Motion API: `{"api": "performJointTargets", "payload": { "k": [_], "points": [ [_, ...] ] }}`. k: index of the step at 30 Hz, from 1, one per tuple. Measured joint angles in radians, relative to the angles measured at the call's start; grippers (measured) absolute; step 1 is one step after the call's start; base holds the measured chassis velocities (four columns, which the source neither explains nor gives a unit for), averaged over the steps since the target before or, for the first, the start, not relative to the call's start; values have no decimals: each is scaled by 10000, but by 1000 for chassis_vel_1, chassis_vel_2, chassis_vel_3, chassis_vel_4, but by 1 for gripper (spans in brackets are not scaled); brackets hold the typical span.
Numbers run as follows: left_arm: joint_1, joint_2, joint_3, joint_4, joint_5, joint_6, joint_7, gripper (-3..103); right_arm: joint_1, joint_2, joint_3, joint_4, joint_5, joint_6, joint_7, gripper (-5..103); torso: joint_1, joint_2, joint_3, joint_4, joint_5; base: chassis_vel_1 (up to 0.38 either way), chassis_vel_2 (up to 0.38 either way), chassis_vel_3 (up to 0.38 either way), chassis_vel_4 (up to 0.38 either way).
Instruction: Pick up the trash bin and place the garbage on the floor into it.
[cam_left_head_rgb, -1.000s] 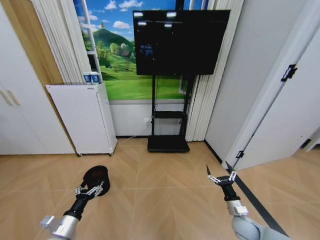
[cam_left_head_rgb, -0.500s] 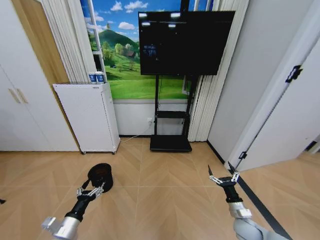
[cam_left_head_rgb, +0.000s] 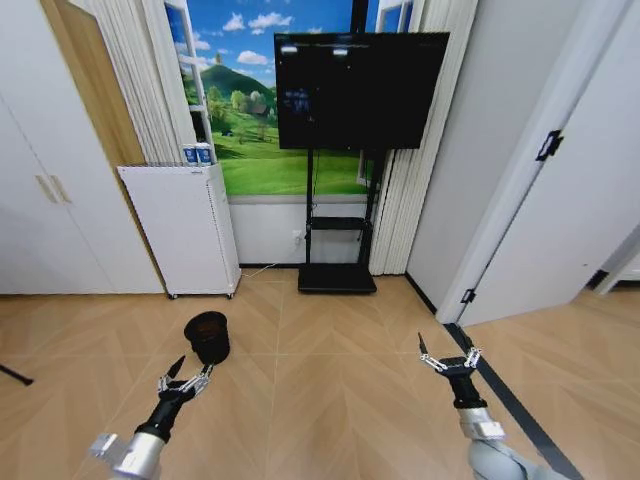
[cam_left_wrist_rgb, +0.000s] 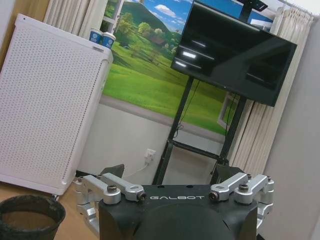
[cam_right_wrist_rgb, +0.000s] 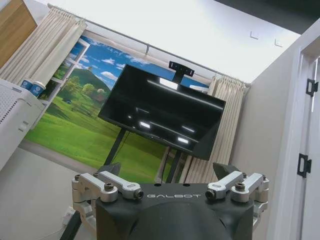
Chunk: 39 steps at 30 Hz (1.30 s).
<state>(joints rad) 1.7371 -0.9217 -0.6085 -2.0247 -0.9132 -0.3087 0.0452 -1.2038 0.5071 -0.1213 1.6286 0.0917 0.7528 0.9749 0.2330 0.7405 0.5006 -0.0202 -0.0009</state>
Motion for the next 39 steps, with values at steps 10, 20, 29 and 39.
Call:
{"api": "performJointTargets", "payload": {
  "k": [10,20,29,39],
  "points": [
    [-285,-68,221,146,18,3,-87,100,795,62,-795,-313,-272,-284,493,100,1,-2,1,-2,16,384,-329,-400,325],
    [-440,-95,343,319,29,-37,-97,100,1038,169,-1106,-365,-317,-496,659,100,-5,3,-1,-4,5,262,-122,-267,154],
    [-600,-80,366,380,140,-59,-296,100,994,-4,-1025,188,364,-1025,863,100,12,-6,6,-2,12,-94,25,95,-38],
    [-1030,831,283,-42,49,367,-1751,100,2347,-854,-1539,1493,3474,-2132,934,100,0,-2,1,2,9,18,-2,-20,4]
  ]
}}
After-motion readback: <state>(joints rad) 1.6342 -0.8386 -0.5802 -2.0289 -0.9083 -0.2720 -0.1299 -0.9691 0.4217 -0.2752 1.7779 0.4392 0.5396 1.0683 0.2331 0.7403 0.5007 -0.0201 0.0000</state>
